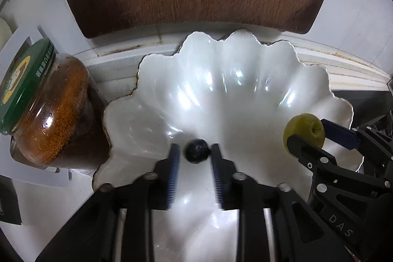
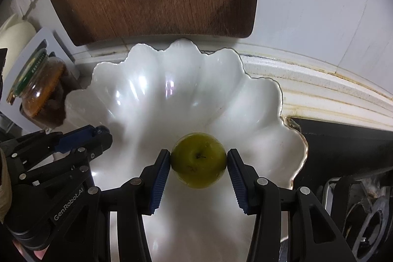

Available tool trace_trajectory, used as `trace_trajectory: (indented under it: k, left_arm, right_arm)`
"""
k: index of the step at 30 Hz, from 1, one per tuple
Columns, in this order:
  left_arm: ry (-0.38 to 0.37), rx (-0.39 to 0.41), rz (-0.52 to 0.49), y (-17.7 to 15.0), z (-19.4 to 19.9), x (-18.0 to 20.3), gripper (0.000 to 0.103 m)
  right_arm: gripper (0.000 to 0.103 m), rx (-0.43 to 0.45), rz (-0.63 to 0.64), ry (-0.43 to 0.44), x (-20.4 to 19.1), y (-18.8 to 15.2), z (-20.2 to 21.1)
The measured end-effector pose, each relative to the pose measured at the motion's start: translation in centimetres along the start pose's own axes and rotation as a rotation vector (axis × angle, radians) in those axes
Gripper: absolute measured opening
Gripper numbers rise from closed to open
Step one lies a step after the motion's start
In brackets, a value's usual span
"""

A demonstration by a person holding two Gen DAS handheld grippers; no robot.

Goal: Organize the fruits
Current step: 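Open both grippers to drop the blueberry and green fruit into the bowl, then withdraw both tools from the bowl back toward the remaining fruits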

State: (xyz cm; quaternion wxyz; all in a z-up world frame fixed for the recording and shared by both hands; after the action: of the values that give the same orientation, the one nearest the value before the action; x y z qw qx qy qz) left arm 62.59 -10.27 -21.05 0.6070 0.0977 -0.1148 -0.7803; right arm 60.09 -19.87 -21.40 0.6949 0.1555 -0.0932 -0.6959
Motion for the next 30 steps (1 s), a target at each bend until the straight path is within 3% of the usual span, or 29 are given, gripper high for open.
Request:
trace_trajectory:
  k: [6, 8, 23, 30]
  left_arm:
    - [0.008, 0.021, 0.013, -0.1, 0.7, 0.0, 0.056]
    - [0.013, 0.027, 0.011, -0.5, 1.5, 0.1, 0.059]
    - [0.061, 0.163, 0.038, -2.1, 8.4, -1.3, 0.066]
    - [0.08, 0.264, 0.047, -4.4, 13.2, -1.9, 0.078]
  right_arm:
    - [0.049, -0.02, -0.025, -0.017, 0.7, -0.4, -0.7]
    - [0.061, -0.004, -0.024, -0.01, 0.6, -0.4, -0.3]
    - [0.063, 0.136, -0.008, -0.048, 0.5, -1.0, 6.3]
    - [0.063, 0.215, 0.022, -0.041, -0.7, -2.8, 10.5]
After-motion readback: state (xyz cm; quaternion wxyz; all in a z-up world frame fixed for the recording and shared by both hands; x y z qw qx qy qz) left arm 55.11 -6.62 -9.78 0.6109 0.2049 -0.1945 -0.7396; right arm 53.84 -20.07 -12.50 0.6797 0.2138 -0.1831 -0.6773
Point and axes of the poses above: each gripper's, at about its wrist camera, not at the fingertips, and z roughly against the way its jaws point, x to its right, y to its top, the point moved 10 cm from there along -z, roughly the way its jaws point, and after that the axes turned 9 degrees about -x, right-handed, at the moved point
